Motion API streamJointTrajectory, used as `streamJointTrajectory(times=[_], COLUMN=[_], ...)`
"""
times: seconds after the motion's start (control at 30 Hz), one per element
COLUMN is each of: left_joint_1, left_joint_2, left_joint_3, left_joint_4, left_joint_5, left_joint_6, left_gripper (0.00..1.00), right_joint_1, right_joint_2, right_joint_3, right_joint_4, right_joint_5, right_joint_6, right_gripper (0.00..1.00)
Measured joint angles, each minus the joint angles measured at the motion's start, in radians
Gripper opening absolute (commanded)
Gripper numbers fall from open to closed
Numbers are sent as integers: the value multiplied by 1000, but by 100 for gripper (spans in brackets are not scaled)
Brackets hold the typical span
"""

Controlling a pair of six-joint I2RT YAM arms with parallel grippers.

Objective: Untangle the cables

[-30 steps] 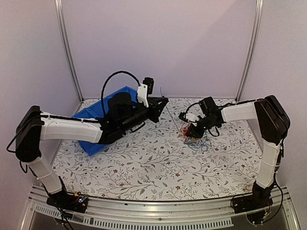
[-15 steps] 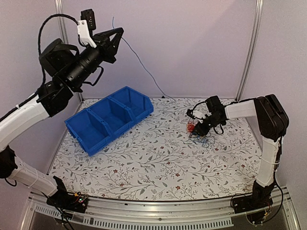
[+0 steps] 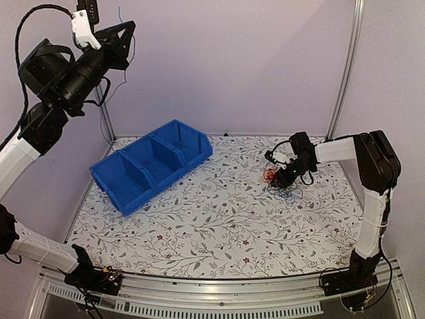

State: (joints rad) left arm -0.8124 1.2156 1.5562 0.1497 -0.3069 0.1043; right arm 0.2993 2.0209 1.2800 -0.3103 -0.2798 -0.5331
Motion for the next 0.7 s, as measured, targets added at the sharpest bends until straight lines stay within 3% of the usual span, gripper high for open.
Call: streamJointTrajectory(times=[0.3,0.7], left_joint_1=[18,33], left_joint_2=[-80,-101], left_joint_3=[-156,-235], left_joint_4=[-105,-253], left_joint_5=[-79,-94], left_joint_6=[-32,-144], left_gripper=[0,0], right_joint_1=[-12,-12], right_joint_2=[-166,-424], right_joint_3=[3,-44], right_joint_4=[-90,-121], right_joint_5=[-76,-164], right_joint_6=[22,51], right_gripper=[84,86])
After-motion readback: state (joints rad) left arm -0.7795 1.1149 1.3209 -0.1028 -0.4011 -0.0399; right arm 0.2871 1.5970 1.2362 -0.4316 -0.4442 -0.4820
